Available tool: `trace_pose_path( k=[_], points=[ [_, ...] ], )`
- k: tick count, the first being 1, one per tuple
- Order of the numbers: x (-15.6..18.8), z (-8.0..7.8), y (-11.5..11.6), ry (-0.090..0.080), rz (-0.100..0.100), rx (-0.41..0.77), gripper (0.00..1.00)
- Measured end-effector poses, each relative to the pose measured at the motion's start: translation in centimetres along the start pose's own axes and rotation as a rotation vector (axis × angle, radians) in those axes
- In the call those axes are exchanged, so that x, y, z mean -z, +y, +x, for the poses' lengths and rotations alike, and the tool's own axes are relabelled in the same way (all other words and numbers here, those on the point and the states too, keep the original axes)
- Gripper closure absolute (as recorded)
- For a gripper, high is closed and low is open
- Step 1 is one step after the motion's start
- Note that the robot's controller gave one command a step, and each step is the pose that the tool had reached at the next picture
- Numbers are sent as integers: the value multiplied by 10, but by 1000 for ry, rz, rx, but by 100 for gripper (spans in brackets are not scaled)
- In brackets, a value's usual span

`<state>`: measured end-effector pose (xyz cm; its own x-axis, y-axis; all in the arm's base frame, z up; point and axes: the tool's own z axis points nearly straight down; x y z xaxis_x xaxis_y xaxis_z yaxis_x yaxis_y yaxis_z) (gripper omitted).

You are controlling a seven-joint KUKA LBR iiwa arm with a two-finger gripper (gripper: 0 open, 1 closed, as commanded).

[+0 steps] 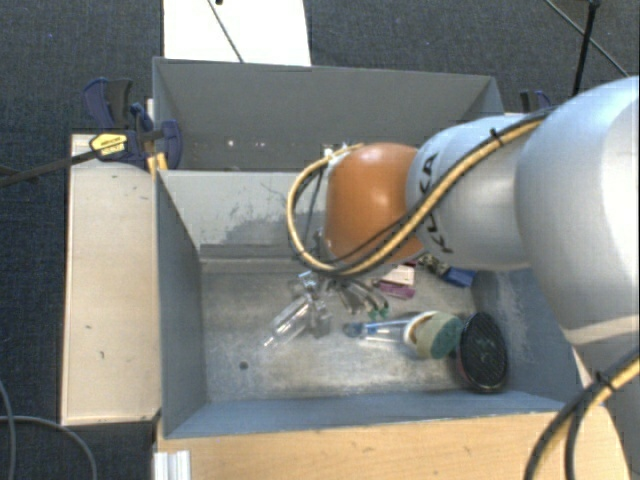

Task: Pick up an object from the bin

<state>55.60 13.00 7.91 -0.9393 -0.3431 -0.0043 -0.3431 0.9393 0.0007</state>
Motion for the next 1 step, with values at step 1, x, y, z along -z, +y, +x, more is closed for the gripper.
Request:
trace_pose_path(
  k=[1],
  points=[
    [179, -5, 12, -8, 2, 44, 100]
  ],
)
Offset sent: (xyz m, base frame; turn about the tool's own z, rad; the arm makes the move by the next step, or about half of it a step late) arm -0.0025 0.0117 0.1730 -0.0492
